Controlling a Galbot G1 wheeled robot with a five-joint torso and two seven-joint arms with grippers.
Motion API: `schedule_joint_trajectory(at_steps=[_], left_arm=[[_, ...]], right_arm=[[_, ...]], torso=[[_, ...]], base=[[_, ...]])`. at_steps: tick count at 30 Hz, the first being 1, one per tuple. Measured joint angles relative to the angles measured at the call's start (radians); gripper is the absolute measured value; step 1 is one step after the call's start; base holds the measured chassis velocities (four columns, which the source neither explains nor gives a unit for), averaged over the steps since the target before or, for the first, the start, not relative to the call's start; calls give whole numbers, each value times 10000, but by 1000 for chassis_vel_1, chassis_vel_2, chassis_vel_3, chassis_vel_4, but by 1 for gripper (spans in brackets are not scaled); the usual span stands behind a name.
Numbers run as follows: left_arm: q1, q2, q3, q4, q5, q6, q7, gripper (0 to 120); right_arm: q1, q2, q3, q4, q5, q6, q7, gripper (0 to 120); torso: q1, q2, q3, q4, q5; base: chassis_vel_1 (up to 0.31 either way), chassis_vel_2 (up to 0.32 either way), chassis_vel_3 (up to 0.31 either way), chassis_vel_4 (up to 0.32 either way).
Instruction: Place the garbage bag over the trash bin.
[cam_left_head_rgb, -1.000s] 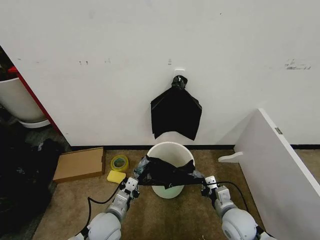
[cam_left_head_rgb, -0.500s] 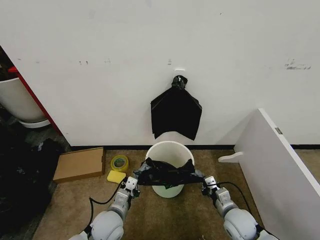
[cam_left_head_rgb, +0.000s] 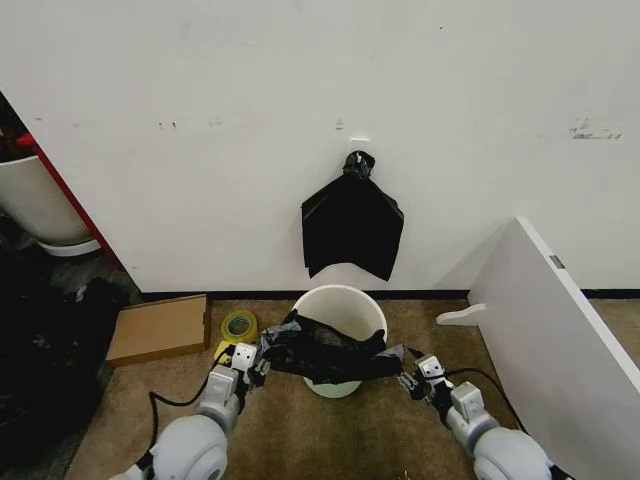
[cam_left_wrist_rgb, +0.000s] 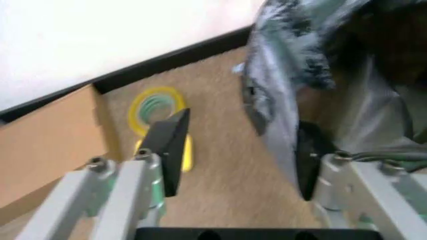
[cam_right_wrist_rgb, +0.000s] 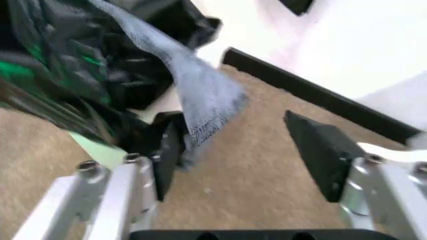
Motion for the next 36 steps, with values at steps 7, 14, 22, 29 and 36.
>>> schedule_joint_trajectory(at_steps=[7, 14, 22, 29, 36], left_arm=[[412, 262, -130, -713, -161, 697, -1245, 84], [242, 112, -92, -35, -113, -267, -1510, 100], [-389, -651, 349, 2083, 426, -2531, 745, 100], [-404, -678, 260, 2907, 1650, -3643, 1587, 100], [-318, -294, -149, 3134, 2033, -4982, 3878, 100]], right_arm=[[-635, -249, 65, 1521, 895, -1606, 2264, 90], [-494, -207, -150, 2200, 1385, -1975, 2620, 100], [-158, -37, -318, 1569, 823, -1701, 2350, 100], [-212, -67, -219, 1049, -818, -208, 1652, 100], [-230, 78, -139, 734, -1405, 1502, 406, 100]], torso=[[0, 0, 0, 0, -1], [0, 0, 0, 1, -1], [0, -1, 1, 0, -3], [0, -1, 1, 0, -1], [0, -1, 1, 1, 0]], base=[[0, 0, 0, 0], [0, 0, 0, 0], [0, 0, 0, 0], [0, 0, 0, 0], [0, 0, 0, 0]])
